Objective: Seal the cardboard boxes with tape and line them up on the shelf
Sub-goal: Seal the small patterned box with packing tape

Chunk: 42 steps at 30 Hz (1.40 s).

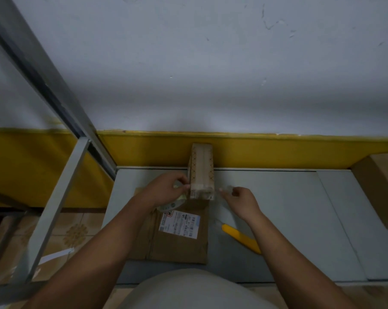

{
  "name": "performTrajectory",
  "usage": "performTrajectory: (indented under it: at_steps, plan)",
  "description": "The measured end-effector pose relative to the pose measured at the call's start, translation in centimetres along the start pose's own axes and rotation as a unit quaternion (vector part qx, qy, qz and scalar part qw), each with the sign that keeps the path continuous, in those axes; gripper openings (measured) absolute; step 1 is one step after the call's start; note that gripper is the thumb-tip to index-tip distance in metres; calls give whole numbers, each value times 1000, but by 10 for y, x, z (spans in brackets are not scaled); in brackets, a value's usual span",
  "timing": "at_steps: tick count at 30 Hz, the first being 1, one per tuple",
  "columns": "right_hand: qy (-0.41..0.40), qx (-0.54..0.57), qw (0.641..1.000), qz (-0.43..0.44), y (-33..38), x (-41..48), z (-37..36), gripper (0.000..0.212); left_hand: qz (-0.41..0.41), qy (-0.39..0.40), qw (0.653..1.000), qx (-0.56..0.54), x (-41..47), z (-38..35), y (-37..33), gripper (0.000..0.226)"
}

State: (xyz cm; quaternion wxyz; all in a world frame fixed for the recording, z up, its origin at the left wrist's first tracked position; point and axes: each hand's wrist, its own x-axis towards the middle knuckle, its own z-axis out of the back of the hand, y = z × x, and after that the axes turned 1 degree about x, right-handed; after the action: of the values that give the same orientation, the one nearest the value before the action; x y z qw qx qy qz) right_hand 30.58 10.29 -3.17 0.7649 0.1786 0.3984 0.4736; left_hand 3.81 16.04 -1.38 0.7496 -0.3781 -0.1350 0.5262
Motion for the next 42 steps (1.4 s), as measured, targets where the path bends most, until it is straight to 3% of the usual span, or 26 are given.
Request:
performTrajectory:
  at_steps: [3, 6, 8, 12, 16, 19, 23, 27, 30, 33, 36, 38, 42]
  plan:
    - [-8, -46, 999, 9, -26, -12, 7, 57, 3, 15, 1000, 0, 0, 2, -1, 7]
    - [90, -253, 963, -2, -65, -23, 5, 76, 11, 32, 999, 0, 1, 4, -2, 11]
    - [114, -311, 943, -4, -83, -30, -2, 71, 17, 46, 999, 6, 2, 7, -3, 14]
    - [61, -196, 979, 21, -100, -38, -12, 28, 40, 77, 995, 43, 4, 14, -8, 21]
    - [76, 2, 995, 70, -85, -59, -10, 15, 56, 108, 989, 88, 7, 22, -8, 35]
    - [105, 151, 979, 90, -42, -88, 2, 6, 64, 131, 985, 97, 11, 25, -6, 41]
    - [121, 254, 953, 114, 16, -115, 6, 19, 64, 142, 984, 91, 9, 35, -9, 33]
    - [38, 238, 960, 143, 64, -103, -11, 13, 77, 151, 981, 99, 6, 41, -5, 31]
    - [5, 151, 970, 190, 90, -77, -27, 25, 80, 139, 982, 100, 4, 40, -4, 31]
    - [-69, -43, 975, 209, 97, -46, -44, 38, 82, 125, 985, 83, 0, 38, -6, 27]
    - [-97, -119, 973, 171, 84, -24, -45, 64, 87, 117, 988, 52, -7, 34, -8, 27]
    - [-78, -75, 987, 116, 74, -17, -39, 78, 89, 107, 990, 23, -12, 31, -12, 23]
    - [-26, 77, 990, 115, 66, -10, -29, 68, 79, 113, 990, -37, -20, 17, -19, 19]
